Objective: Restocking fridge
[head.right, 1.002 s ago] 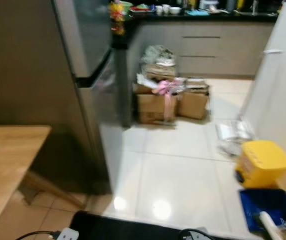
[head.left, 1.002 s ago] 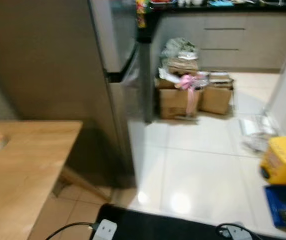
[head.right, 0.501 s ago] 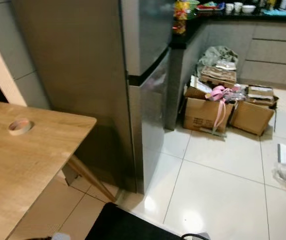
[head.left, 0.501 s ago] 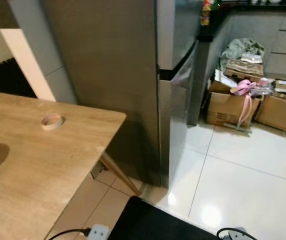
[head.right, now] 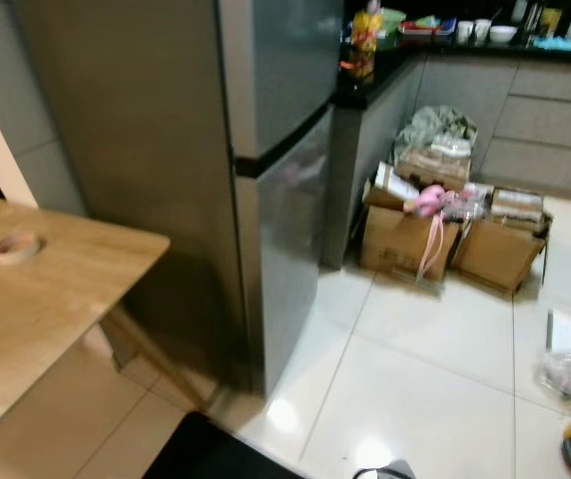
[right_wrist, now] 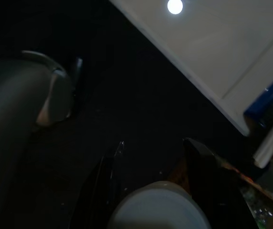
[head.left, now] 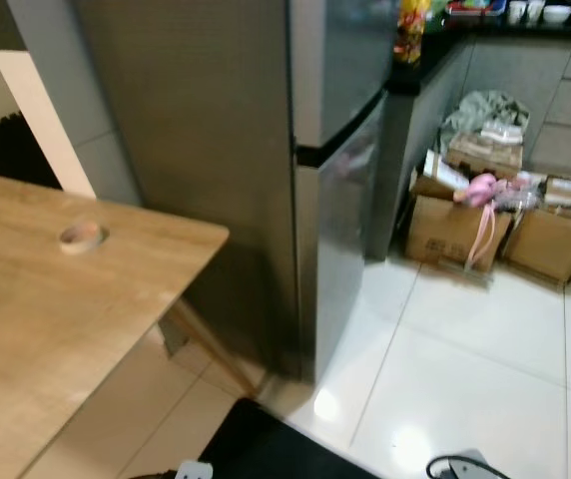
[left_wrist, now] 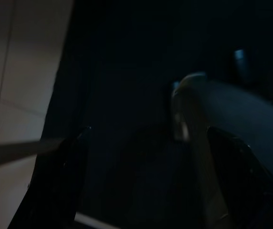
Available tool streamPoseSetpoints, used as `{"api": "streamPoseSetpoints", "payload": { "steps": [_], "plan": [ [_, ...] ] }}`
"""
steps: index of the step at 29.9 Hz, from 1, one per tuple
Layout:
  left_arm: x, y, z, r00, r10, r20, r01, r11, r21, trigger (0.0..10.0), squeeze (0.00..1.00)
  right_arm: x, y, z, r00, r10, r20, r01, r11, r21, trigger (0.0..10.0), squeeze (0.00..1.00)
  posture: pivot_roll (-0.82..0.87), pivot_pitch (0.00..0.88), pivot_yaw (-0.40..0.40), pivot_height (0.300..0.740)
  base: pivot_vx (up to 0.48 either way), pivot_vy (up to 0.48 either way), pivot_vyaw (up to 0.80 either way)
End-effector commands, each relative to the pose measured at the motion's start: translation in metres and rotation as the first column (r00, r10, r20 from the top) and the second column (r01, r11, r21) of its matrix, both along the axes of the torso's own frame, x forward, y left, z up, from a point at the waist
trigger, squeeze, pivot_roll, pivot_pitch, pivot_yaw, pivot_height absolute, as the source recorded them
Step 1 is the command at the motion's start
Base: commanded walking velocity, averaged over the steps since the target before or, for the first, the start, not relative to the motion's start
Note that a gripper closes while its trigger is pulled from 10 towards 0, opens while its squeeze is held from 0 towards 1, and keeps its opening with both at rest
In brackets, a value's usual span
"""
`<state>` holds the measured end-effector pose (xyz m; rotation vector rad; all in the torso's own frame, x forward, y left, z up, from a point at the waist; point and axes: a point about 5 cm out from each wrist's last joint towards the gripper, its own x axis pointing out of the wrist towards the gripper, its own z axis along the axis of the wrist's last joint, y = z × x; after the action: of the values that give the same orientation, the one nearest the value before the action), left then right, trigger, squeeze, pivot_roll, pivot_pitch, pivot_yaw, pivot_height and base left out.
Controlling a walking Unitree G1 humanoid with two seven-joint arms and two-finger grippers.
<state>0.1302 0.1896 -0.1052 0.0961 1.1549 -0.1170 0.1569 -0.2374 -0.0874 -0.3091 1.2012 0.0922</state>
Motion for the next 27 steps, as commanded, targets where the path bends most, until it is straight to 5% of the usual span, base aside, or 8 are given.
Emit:
{"api": "streamPoseSetpoints", "payload": {
  "steps": [1, 8, 27],
  "plan": [
    [0.004, -0.002, 0.001, 1.000, -0.004, 0.014, 0.004, 1.000, -0.004, 10.0, 0.00, -0.003, 0.000, -0.001, 1.000, -0.011, -0.007, 0.011, 1.000, 0.002, 10.0, 0.00, -0.10, 0.000, 0.021, 0.740, 0.000, -0.431, 0.00],
    [0.005, 0.002, 0.002, 0.999, -0.047, 0.011, 0.047, 0.999, 0.028, 10.0, 0.00, -0.014, 0.004, -0.006, 0.999, -0.007, -0.047, 0.008, 1.000, 0.030, 10.0, 0.00, -0.08, 0.000, 0.025, 0.740, 0.000, -0.230, 0.00],
    [-0.007, 0.000, -0.002, 0.999, -0.036, -0.018, 0.036, 0.999, 0.027, 10.0, 0.00, -0.008, 0.011, -0.005, 0.998, 0.030, -0.053, -0.028, 0.999, 0.045, 10.0, 0.00, -0.08, 0.000, 0.009, 0.740, 0.000, 0.000, 0.80]
  ]
}}
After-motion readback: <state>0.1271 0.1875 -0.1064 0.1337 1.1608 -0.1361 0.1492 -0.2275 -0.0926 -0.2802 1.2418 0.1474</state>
